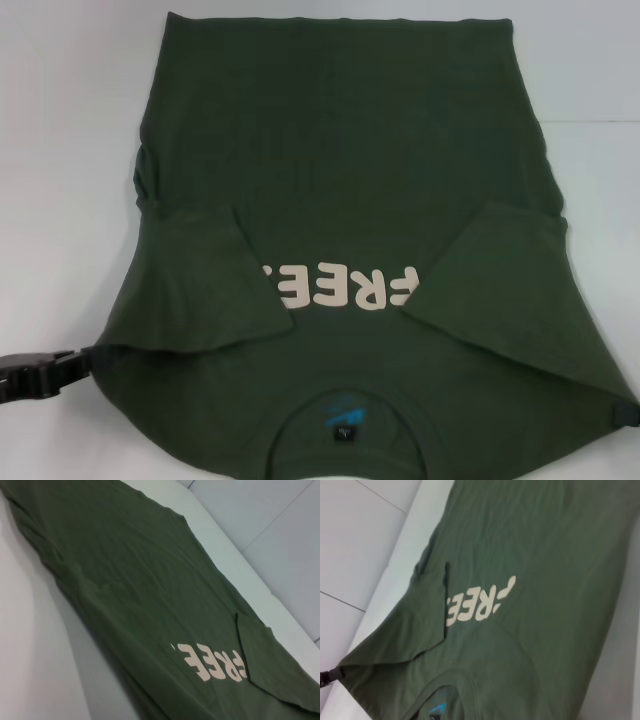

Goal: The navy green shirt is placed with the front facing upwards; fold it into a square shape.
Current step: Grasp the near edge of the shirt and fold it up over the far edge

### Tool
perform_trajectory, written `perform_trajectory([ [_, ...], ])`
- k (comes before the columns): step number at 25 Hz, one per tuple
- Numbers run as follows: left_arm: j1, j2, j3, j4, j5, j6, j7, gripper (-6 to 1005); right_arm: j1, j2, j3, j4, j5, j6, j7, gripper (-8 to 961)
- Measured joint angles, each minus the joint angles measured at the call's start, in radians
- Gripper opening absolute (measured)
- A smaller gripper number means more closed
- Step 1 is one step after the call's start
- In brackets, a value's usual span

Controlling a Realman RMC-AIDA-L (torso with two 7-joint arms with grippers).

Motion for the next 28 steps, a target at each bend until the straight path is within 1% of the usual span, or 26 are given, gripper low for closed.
perform_trajectory([
  [6, 0.032, 0.010, -0.045, 0.010, 0.002, 0.084, -0.017, 29, -0.037, -0.016, 0.038, -0.001, 0.000, -0.055, -0.053, 53],
  [10, 0.049, 0.011, -0.065, 0.010, 0.005, 0.114, -0.017, 29, -0.064, -0.028, 0.052, -0.008, 0.000, -0.079, -0.066, 56],
  [11, 0.058, 0.011, -0.073, 0.010, 0.011, 0.149, -0.013, 29, -0.069, -0.032, 0.055, -0.009, -0.001, -0.089, -0.073, 56],
  [16, 0.069, 0.012, -0.091, 0.009, 0.018, 0.202, -0.009, 30, -0.093, -0.047, 0.059, -0.010, -0.007, -0.126, -0.107, 60],
  [21, 0.089, 0.012, -0.134, 0.018, 0.025, 0.267, -0.009, 30, -0.122, -0.055, 0.055, -0.011, -0.010, -0.147, -0.124, 63],
  [28, 0.116, 0.012, -0.182, 0.025, 0.027, 0.315, -0.009, 31, -0.161, -0.064, 0.063, -0.011, -0.017, -0.180, -0.138, 68],
])
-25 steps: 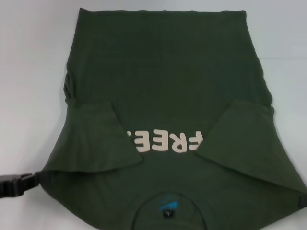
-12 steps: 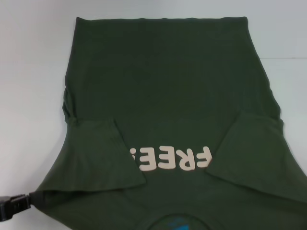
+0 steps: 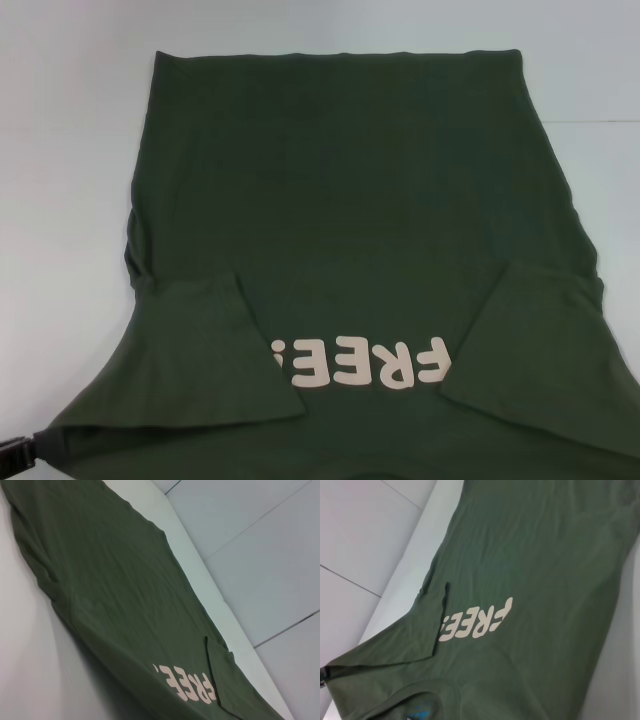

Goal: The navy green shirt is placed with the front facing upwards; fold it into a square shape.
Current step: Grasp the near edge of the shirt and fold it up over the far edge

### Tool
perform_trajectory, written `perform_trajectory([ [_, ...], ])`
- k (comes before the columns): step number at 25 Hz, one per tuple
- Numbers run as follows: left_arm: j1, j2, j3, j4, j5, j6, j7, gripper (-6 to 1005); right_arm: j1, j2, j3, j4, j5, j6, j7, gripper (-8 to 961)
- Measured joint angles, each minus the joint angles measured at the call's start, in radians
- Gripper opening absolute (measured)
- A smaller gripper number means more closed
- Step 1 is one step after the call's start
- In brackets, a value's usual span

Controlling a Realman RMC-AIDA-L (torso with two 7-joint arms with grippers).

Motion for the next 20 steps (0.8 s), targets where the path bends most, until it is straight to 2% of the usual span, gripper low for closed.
perform_trajectory([
  [4, -0.009, 0.001, -0.006, -0.007, 0.000, -0.009, 0.001, 31, 0.000, -0.006, 0.031, 0.000, -0.003, 0.000, 0.003, 71],
  [7, -0.049, 0.015, -0.009, -0.036, -0.001, -0.031, -0.007, 30, 0.039, -0.013, 0.076, 0.009, -0.002, 0.020, 0.020, 73],
  [10, -0.109, 0.033, -0.012, -0.076, -0.008, -0.067, -0.020, 31, 0.101, -0.014, 0.101, 0.011, 0.000, 0.055, 0.038, 75],
  [15, -0.262, 0.076, -0.015, -0.173, -0.016, -0.185, -0.047, 38, 0.225, -0.008, 0.117, 0.012, 0.007, 0.144, 0.058, 79],
  [16, -0.296, 0.086, -0.014, -0.202, -0.021, -0.218, -0.049, 40, 0.270, -0.004, 0.122, 0.016, 0.022, 0.193, 0.065, 79],
  [20, -0.403, 0.116, -0.011, -0.298, -0.043, -0.360, -0.049, 46, 0.326, -0.004, 0.120, 0.036, 0.046, 0.277, 0.071, 82],
])
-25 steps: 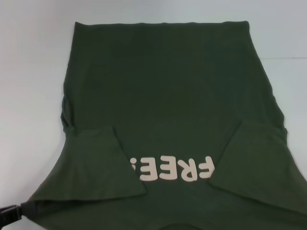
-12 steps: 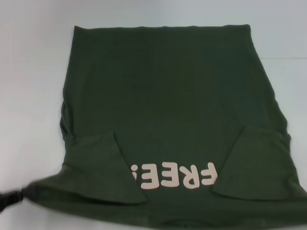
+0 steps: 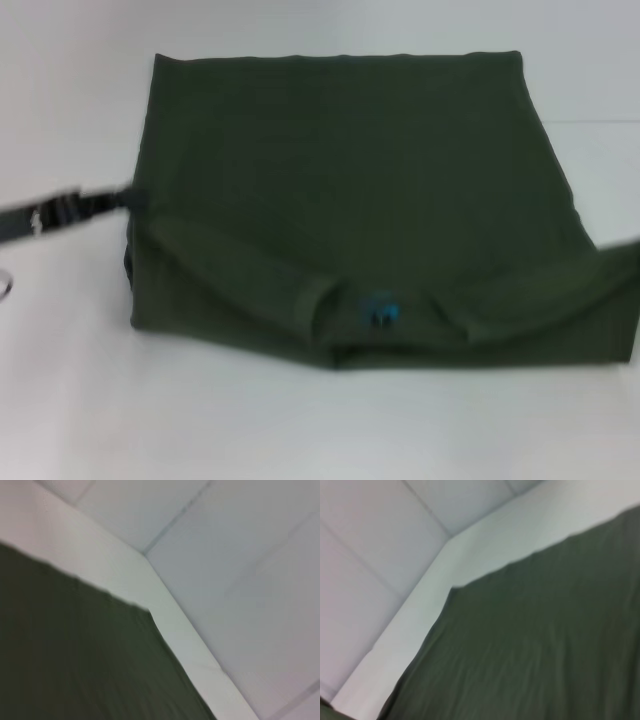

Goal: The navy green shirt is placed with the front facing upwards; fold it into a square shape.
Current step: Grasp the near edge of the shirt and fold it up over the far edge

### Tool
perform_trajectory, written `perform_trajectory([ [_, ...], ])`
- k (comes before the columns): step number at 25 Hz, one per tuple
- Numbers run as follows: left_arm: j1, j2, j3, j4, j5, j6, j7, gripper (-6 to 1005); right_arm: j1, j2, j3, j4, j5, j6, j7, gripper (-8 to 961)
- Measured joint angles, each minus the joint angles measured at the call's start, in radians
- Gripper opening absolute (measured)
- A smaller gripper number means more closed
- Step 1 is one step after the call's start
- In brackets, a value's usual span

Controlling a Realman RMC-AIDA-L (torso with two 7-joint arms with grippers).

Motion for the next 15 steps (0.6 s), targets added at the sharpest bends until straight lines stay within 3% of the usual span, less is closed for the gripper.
perform_trajectory([
  [6, -0.116, 0.003, 0.006, -0.109, -0.095, -0.290, 0.066, 54, 0.129, 0.001, -0.029, 0.060, 0.034, 0.262, -0.023, 86],
  [7, -0.116, 0.003, 0.006, -0.109, -0.095, -0.290, 0.066, 56, 0.129, 0.001, -0.029, 0.060, 0.034, 0.262, -0.023, 87],
  [15, -0.192, -0.010, 0.008, -0.244, -0.202, -0.588, 0.233, 67, 0.256, 0.034, -0.077, 0.178, 0.078, 0.612, -0.136, 92],
])
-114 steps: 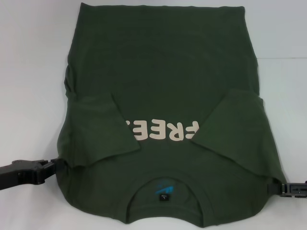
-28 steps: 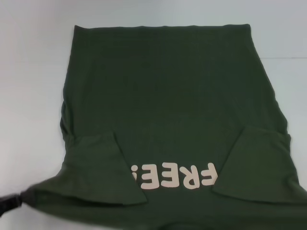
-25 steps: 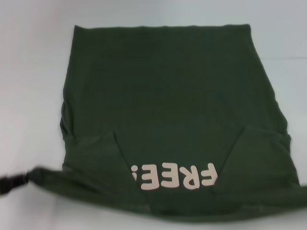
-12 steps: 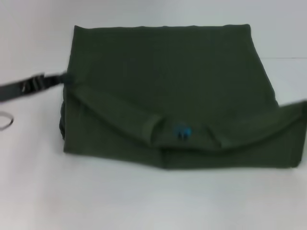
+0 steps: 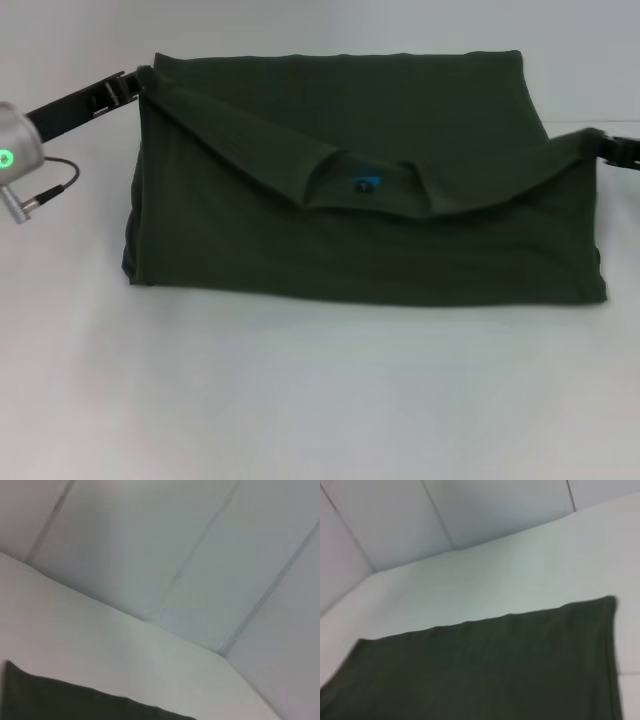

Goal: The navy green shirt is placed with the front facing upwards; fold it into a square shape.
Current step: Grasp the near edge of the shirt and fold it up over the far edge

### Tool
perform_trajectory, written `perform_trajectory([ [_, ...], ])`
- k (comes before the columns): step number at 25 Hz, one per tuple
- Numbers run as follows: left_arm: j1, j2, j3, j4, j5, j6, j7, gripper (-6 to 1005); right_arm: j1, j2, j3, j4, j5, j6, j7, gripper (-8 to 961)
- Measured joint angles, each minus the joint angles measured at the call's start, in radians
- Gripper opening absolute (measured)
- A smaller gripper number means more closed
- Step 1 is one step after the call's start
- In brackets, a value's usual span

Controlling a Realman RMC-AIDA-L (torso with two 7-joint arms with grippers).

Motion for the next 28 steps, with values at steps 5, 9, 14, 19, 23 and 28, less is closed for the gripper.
perform_trajectory([
  [5, -0.026, -0.025, 0.000, -0.079, -0.086, -0.170, 0.172, 74, 0.045, 0.030, -0.014, 0.073, 0.052, 0.179, -0.109, 96],
  [9, -0.032, -0.048, -0.002, -0.118, -0.156, -0.252, 0.298, 80, 0.053, 0.047, -0.014, 0.115, 0.111, 0.269, -0.198, 99],
  [14, -0.032, -0.059, -0.005, -0.168, -0.245, -0.324, 0.433, 87, 0.049, 0.061, -0.015, 0.134, 0.147, 0.319, -0.260, 102],
  [19, -0.031, -0.066, -0.005, -0.181, -0.276, -0.339, 0.478, 94, 0.046, 0.079, -0.013, 0.136, 0.152, 0.344, -0.299, 106],
  [23, -0.023, -0.070, -0.002, -0.181, -0.276, -0.336, 0.476, 99, 0.044, 0.086, -0.011, 0.136, 0.153, 0.346, -0.303, 108],
  [28, -0.013, -0.077, 0.010, -0.176, -0.271, -0.316, 0.472, 107, 0.039, 0.086, -0.015, 0.136, 0.154, 0.334, -0.295, 112],
])
